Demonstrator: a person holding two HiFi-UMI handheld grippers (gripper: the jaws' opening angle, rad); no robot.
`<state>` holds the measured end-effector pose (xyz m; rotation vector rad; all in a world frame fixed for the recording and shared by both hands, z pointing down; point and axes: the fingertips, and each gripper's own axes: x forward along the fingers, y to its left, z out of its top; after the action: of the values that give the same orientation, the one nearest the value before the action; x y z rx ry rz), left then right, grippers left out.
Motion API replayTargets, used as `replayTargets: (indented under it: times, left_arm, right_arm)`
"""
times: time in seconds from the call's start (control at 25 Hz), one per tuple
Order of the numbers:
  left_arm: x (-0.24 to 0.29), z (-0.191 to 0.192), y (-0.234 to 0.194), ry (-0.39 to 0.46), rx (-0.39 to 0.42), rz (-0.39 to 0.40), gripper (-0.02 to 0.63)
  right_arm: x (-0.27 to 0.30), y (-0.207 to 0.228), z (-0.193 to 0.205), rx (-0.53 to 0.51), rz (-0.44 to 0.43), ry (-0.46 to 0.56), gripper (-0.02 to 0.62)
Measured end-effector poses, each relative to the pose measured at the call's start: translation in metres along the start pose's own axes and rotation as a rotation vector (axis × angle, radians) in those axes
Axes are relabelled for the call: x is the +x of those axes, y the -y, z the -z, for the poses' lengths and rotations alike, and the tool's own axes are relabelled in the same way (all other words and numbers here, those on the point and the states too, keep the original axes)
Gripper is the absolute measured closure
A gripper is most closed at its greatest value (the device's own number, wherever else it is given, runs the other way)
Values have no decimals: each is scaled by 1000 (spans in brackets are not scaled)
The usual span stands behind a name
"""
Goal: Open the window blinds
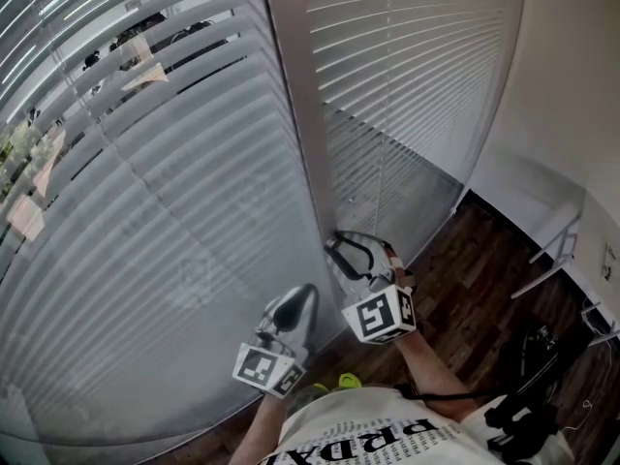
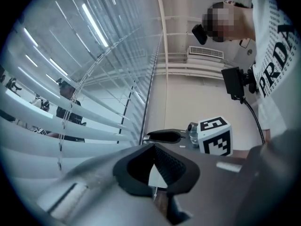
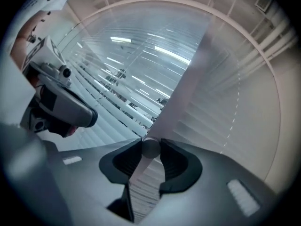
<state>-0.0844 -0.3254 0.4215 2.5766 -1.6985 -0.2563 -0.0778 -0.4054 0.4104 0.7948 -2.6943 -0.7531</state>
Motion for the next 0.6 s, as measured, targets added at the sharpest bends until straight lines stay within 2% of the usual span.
replayTargets:
  times: [0.4,0.6]
  left_arm:
    - [0,1,5,-7,-4,13,615]
    - [-1,1,5,-7,-5,14,615]
  right_arm:
    - [-2,5,-1,231,-5,47,465]
    - [-1,7,1,265,-3,51,465]
